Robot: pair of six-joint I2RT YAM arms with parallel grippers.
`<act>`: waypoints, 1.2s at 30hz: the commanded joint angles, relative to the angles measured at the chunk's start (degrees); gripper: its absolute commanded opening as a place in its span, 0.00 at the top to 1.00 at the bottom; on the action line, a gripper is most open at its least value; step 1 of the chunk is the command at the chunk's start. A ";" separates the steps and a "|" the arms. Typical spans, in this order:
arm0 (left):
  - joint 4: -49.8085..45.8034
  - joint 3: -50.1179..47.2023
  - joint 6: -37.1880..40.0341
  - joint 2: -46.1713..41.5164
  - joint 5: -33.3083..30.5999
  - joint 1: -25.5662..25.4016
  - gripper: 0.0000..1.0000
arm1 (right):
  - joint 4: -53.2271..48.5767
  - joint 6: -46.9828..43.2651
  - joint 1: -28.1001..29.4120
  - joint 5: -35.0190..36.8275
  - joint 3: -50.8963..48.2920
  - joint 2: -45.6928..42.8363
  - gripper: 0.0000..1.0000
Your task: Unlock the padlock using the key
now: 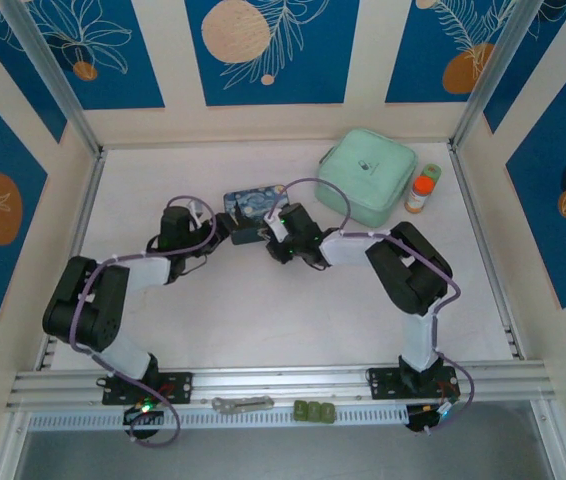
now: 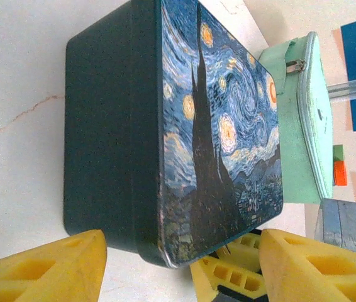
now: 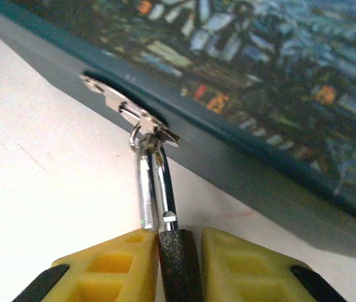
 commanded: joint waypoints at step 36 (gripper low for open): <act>-4.31 17.40 5.96 15.00 6.89 -1.17 0.42 | -29.08 -17.67 -9.57 -31.16 23.16 12.12 1.00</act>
